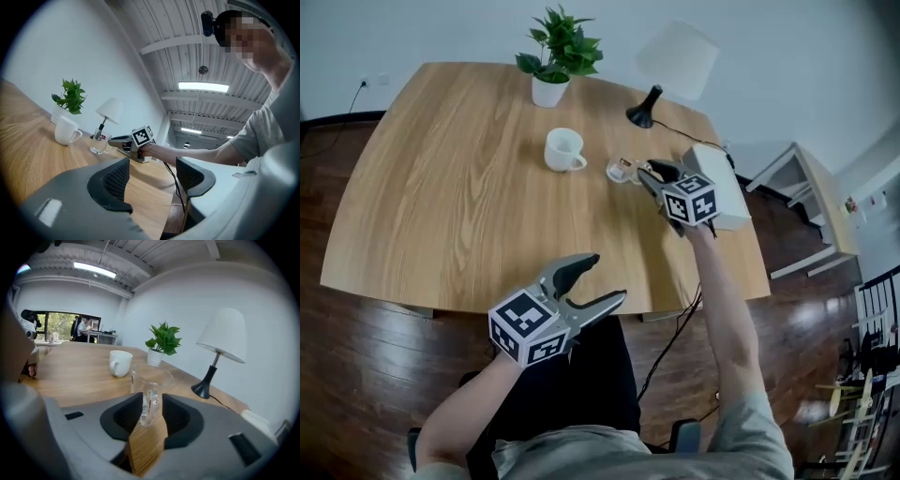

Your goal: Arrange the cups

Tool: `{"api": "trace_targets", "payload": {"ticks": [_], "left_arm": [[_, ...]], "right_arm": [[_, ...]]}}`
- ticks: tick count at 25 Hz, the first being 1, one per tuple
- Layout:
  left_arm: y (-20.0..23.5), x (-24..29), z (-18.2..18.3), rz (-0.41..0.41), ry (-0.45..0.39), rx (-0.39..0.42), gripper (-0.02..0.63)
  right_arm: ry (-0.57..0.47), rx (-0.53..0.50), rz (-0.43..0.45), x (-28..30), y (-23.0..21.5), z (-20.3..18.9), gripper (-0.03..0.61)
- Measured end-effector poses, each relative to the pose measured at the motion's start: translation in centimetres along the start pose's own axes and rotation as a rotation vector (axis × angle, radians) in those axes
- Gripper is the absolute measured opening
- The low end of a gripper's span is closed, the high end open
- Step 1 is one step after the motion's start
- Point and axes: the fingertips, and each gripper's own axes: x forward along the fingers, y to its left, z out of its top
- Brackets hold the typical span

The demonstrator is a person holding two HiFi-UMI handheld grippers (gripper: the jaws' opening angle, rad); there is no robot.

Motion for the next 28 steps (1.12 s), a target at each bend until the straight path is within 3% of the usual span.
{"api": "trace_targets", "payload": {"ticks": [2, 10, 14, 19, 22, 25, 28], "left_arm": [[0.1, -0.2, 0.2, -0.002, -0.001, -0.006, 0.302], [-0.1, -1.0, 0.4, -0.009, -0.003, 0.006, 0.302], [0.3, -0.7, 0.4, -0.001, -0.005, 0.011, 0.302], [0.2, -0.8, -0.1, 0.006, 0.008, 0.006, 0.302], [0.0, 0.0, 0.4, -0.005, 0.003, 0.016, 0.301], [0.2, -0.1, 0.5, -0.004, 0.005, 0.022, 0.301], [0.1, -0.3, 0.2, 0.001, 0.01, 0.019, 0.301]], "right_arm": [[0.017, -0.005, 0.021, 0.4, 0.2, 0.2, 0.07], [-0.036, 0.172, 0.028, -1.5, 0.7, 0.5, 0.069], [-0.09, 0.256, -0.011, -3.5, -2.0, 0.3, 0.069], [-0.153, 0.391, -0.135, -8.8, -9.0, -0.9, 0.069], [-0.194, 0.448, -0.27, -13.4, -15.6, -1.5, 0.069], [-0.172, 0.468, -0.431, -16.4, -21.1, -3.5, 0.068], [-0.122, 0.47, -0.523, -17.5, -23.8, -6.0, 0.067]]}}
